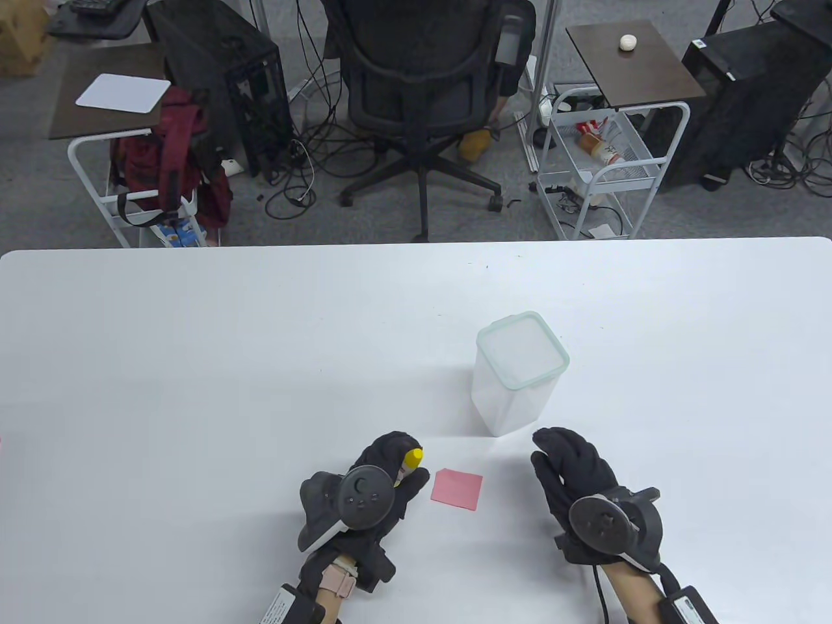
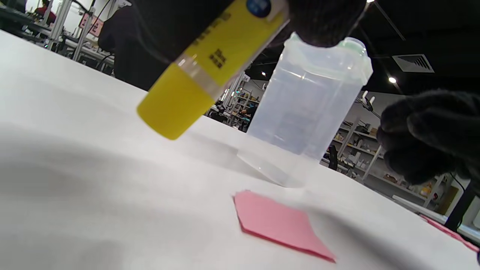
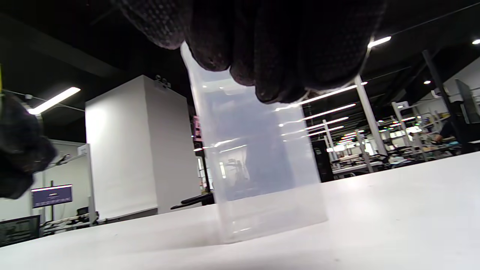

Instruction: Squeeze liquid glue on card and attach to container

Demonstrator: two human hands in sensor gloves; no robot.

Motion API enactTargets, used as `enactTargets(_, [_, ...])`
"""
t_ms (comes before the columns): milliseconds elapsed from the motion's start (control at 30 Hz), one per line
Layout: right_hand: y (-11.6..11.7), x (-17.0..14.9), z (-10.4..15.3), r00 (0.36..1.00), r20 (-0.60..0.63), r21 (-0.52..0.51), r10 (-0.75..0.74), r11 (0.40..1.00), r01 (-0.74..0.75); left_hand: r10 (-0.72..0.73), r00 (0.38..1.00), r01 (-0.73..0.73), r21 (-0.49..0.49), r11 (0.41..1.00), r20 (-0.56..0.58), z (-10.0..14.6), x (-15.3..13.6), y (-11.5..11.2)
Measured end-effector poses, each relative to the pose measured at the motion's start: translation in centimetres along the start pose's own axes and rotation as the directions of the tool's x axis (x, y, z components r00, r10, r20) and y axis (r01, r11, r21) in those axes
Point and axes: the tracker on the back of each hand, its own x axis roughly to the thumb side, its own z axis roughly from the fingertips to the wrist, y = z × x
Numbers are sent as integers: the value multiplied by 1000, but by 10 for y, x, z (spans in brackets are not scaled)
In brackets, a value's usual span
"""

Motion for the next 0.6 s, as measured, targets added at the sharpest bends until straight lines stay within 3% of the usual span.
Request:
enactTargets(233, [-5, 54, 13, 965, 174, 26, -198, 980, 197, -163, 973, 182, -109, 977, 165, 5, 53, -21])
enactTargets(333, [-3, 70, 18, 954, 223, 60, -201, 979, 192, -250, 948, 279, -134, 951, 197, 7, 71, -25])
enactTargets(433, [-3, 72, 19, 961, 238, 37, -141, 990, 136, -265, 942, 299, -154, 942, 204, 9, 75, -25])
enactTargets(600, [-5, 65, 17, 959, 196, 48, -207, 978, 201, -163, 972, 189, -147, 971, 170, 4, 66, -25])
